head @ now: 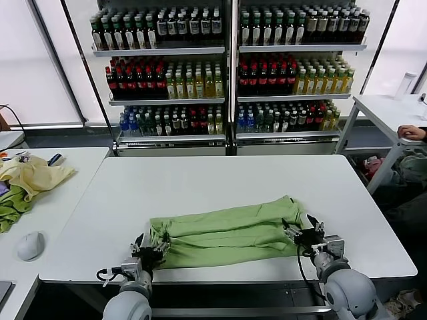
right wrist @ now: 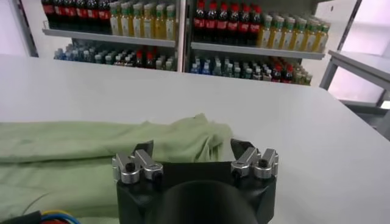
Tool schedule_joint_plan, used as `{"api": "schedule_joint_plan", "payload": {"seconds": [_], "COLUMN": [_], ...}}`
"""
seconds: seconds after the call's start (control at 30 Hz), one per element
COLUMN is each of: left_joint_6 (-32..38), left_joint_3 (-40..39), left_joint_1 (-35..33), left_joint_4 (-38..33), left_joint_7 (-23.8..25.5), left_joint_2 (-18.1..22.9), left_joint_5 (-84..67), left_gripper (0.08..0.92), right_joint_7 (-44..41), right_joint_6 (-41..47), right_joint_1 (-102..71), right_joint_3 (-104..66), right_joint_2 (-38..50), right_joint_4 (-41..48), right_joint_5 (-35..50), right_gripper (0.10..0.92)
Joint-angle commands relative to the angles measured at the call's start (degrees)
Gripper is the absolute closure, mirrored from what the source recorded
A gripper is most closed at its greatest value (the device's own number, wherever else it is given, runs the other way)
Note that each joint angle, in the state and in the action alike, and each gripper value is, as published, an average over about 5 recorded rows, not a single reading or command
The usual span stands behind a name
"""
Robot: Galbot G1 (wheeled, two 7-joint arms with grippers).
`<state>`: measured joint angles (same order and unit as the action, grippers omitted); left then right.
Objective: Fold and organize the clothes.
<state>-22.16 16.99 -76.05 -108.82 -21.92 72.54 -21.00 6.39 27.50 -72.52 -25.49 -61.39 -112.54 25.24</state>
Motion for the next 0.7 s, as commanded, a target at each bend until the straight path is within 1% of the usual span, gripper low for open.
{"api": "schedule_joint_plan", "payload": {"seconds": [0.03,0.27,0.43,0.57,0.63,0.7], "left_joint_6": [-0.14,-0.65,-0.23,-0.24,-0.26,-0.21], "left_joint_3": [0.1,0.98,3.27,7.11,9.82,12.68], "left_joint_1": [-0.76,-1.52,-1.5,-1.29,-1.32,-1.49], "left_joint_4": [1.64,1.25,0.8,0.05,-0.49,-1.01], "left_joint_7": [-0.81,0.47,1.64,2.09,2.4,2.81], "left_joint_2": [2.67,2.14,0.29,-2.97,-5.47,-8.36], "left_joint_5": [0.61,-2.99,-6.73,-9.95,-11.47,-12.79], "left_gripper": [0.372,0.572,0.719,0.821,0.852,0.863], "right_joint_7": [0.0,0.03,0.1,0.13,0.13,0.12], "right_joint_6": [-0.02,0.03,0.01,-0.11,-0.15,-0.17], "right_joint_1": [-0.26,-0.18,-0.13,-0.14,-0.13,-0.08], "right_joint_3": [-0.03,-0.01,0.1,-0.06,-0.16,-0.25], "right_joint_2": [-0.06,-0.21,-0.42,-0.39,-0.36,-0.31], "right_joint_4": [-0.26,-0.79,-1.13,-1.35,-1.61,-1.95], "right_joint_5": [-0.16,-0.13,-0.16,-0.12,-0.06,0.04], "right_gripper": [0.203,0.203,0.203,0.203,0.203,0.203]}}
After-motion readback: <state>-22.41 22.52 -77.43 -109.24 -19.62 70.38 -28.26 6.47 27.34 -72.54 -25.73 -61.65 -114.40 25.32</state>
